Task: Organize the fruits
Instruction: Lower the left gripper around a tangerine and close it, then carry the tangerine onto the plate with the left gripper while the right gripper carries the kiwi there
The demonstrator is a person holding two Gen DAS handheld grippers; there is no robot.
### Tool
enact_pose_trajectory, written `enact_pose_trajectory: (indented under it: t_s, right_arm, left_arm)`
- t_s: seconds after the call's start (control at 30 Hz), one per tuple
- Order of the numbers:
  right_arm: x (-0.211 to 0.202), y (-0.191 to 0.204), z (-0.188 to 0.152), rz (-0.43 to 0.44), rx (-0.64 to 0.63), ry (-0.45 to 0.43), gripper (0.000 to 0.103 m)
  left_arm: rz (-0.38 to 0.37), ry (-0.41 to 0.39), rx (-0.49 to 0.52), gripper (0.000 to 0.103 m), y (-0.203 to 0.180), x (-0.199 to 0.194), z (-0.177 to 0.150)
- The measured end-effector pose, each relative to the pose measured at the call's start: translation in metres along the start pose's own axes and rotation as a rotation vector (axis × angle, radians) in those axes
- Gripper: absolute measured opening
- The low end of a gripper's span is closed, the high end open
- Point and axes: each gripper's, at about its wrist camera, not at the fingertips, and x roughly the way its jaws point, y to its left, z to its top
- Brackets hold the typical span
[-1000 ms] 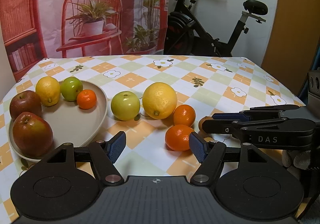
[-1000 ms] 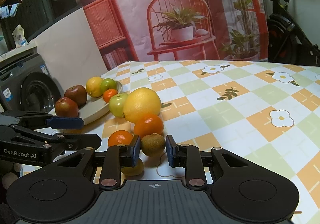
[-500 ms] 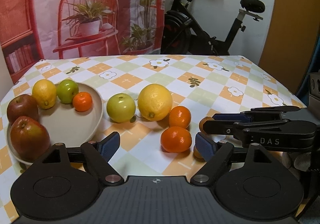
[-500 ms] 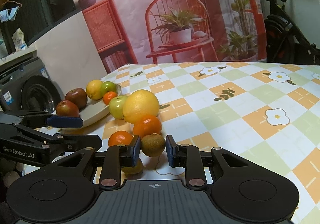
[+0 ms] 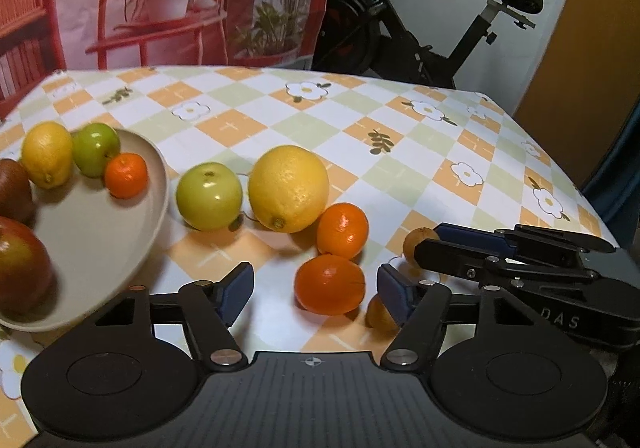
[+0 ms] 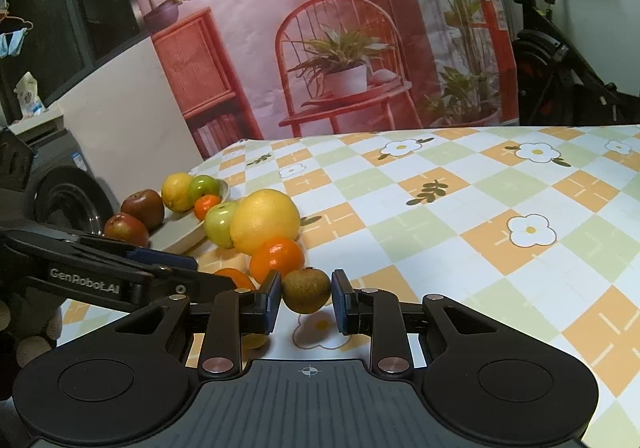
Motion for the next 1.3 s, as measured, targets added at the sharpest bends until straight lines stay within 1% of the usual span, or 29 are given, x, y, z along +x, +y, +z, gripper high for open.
enact_pose_trajectory:
  t_s: [0.07, 0.2, 0.43, 0.57, 1.3]
  right_arm:
    - [-0.001, -0.001, 0.0, 0.002, 0.005, -0.003, 0.025]
    - [0.0, -0.001, 0.0, 0.007, 0.004, -0.001, 0.025]
    - [0.001, 0.0, 0.0, 0.009, 0.003, 0.002, 0.025]
    - [0.002, 0.001, -0.001, 0.01, 0.002, 0.003, 0.025]
    - [0.002, 0.0, -0.001, 0.011, 0.002, 0.003, 0.025]
  left_arm:
    - [-0.007, 0.008, -0.003, 0.065, -0.001, 0.003, 0.0]
    - [-0.009, 0.021, 0.004, 0.054, -0.004, 0.008, 0.0]
    - [-0.011, 0.023, 0.0, 0.05, -0.005, 0.01, -0.001]
    - [-0.015, 0.017, 0.009, 0.045, -0.007, 0.009, -0.002]
    - [0.01, -0.011, -0.012, 0.044, -0.005, -0.001, -0.003]
